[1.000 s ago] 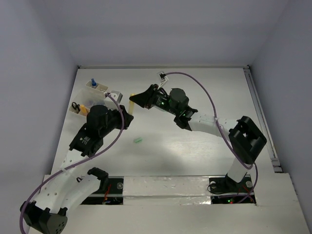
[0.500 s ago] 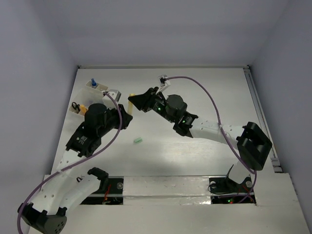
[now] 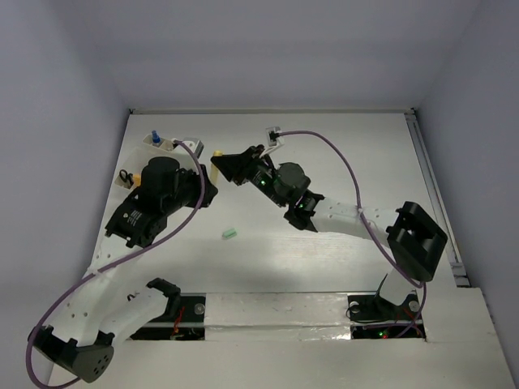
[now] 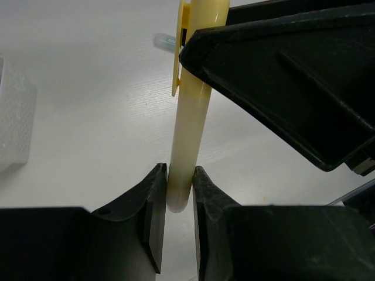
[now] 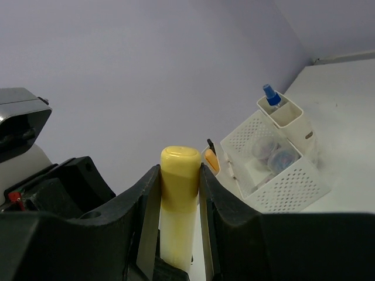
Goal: Sort the stationery into containers
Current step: Close the pen cap on the pen, then place the pen in the storage box.
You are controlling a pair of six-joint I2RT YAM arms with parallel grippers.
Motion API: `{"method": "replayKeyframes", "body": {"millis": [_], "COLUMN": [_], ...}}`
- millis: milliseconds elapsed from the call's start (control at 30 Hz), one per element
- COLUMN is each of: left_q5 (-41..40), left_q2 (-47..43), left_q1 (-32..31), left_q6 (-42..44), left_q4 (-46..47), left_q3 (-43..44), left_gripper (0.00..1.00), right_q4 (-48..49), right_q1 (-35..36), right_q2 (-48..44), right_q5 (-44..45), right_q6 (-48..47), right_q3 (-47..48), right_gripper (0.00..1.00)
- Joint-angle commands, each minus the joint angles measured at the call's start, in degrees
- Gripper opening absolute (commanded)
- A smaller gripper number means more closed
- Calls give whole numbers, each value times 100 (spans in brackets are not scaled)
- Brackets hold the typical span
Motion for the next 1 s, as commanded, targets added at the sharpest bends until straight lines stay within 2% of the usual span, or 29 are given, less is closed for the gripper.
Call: {"method": "replayKeyframes", "body": {"millis": [0, 133, 233, 267, 333, 367, 467, 500, 633, 667, 700, 767, 967], "left_q5": [-1072, -1011, -766, -730, -720, -729, -975, -1184, -1800, -1906, -2081, -2231, -2329], "left_q2": [1, -8, -69, -121, -366, -490, -982, -1096, -1868, -1993, -2090, -2310, -2521], "left_q1": [205, 205, 205, 205, 205, 205, 205, 205, 205, 205, 205, 205, 205], "left_q6": [-190, -181, -269, -269, -287, -270, -164, -112, -15, -6, -6, -6, -32], "left_q4": [3294, 3320, 3224, 3119, 2909, 2742, 2320, 2214, 2054, 2159, 2221, 2483, 3047], "left_q3": [945, 989, 762, 647, 288, 138, -267, -311, -434, -452, -461, -514, -654], "left_gripper": [0, 0, 1, 12, 26, 40, 59, 71, 81, 93, 99, 99, 99], "right_q4": [-1694, -1685, -1729, -1668, -1536, -1475, -1378, -1369, -1246, -1333, -1351, -1186, -921], "right_q1": [984, 984, 687, 407, 124, -7, -447, -631, -834, -835, -835, -835, -659], "right_q2": [508, 535, 264, 202, 79, 17, 52, 130, 560, 692, 1007, 1351, 2538], "right_q5": [-1736, -1728, -1403, -1394, -1420, -1307, -1193, -1174, -1130, -1182, -1392, -1883, -2535], "right_q6": [-43, -17, -87, -69, -43, -95, -192, -244, -455, -552, -657, -623, -816], "right_q3": [-475, -422, -352, -325, -237, -185, 157, 254, 816, 1192, 1387, 1921, 3364], "right_gripper": [0, 0, 0, 0, 0, 0, 0, 0, 0, 0, 0, 0, 0]}}
